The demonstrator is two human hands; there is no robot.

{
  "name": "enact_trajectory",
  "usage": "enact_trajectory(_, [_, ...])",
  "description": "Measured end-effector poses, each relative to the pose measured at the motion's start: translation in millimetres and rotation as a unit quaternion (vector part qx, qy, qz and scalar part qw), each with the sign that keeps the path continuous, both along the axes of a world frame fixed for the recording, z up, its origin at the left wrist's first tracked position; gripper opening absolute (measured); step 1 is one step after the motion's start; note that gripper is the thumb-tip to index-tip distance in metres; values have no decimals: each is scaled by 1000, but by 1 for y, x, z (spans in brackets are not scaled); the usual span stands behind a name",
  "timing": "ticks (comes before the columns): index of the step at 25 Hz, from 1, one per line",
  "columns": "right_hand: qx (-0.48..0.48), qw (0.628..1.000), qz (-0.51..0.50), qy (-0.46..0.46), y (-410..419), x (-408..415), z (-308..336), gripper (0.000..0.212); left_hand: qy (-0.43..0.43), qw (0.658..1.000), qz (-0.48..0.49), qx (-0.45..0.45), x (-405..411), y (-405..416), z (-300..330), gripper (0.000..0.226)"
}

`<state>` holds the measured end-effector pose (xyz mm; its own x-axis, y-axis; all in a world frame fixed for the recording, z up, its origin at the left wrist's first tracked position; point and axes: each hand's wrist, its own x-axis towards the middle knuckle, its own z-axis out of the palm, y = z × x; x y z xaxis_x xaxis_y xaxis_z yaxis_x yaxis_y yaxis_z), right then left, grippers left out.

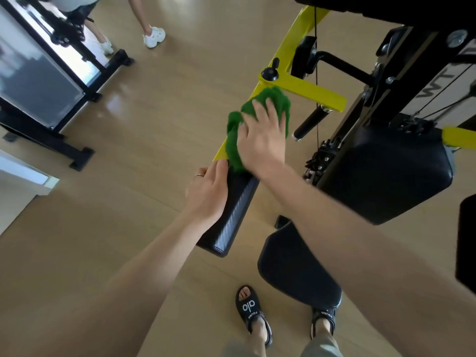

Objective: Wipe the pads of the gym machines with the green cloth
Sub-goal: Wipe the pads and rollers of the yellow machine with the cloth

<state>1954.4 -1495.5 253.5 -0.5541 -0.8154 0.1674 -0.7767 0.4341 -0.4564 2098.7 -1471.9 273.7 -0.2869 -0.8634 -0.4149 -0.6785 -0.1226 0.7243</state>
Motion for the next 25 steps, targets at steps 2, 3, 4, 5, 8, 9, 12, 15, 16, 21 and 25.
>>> enact_trajectory(2, [-54, 998, 38, -15, 45, 43, -6, 44, 19, 999, -6, -27, 4, 0, -4, 53])
enact_trajectory(3, [-56, 996, 70, -23, 65, 57, -8, 44, 31, 999, -5, -27, 4, -2, -7, 60])
enact_trajectory(4, [-48, 994, 99, -25, 75, 59, -9, 44, 37, 999, 1, -20, 5, -3, -8, 65])
enact_trajectory(5, [-43, 991, 123, -23, 71, 48, -9, 44, 33, 999, 7, -13, 4, -3, -9, 69])
enact_trajectory(8, [-21, 994, 103, -27, 20, -14, -7, 41, 9, 1000, 10, -12, 3, -2, -9, 68])
enact_trajectory(9, [-34, 995, 70, -61, 5, -31, -7, 41, 1, 1000, 12, -14, 1, -1, -6, 66])
enact_trajectory(12, [-136, 965, -59, -215, -17, -42, -17, 42, -7, 1000, 4, -18, -4, -1, 0, 57])
enact_trajectory(15, [-186, 871, -186, -415, -14, -33, -13, 49, -12, 999, 6, -29, -6, 1, 0, 49])
enact_trajectory(16, [-182, 838, -222, -464, -14, -32, -11, 50, -19, 999, 0, -40, -6, 0, -1, 47])
enact_trajectory(21, [-119, 765, -319, -546, 36, 28, -10, 48, -42, 995, -10, -86, -10, 1, 1, 45])
enact_trajectory(25, [-49, 687, -304, -658, 107, 53, 9, 40, -79, 995, -14, -57, -11, 8, 13, 58])
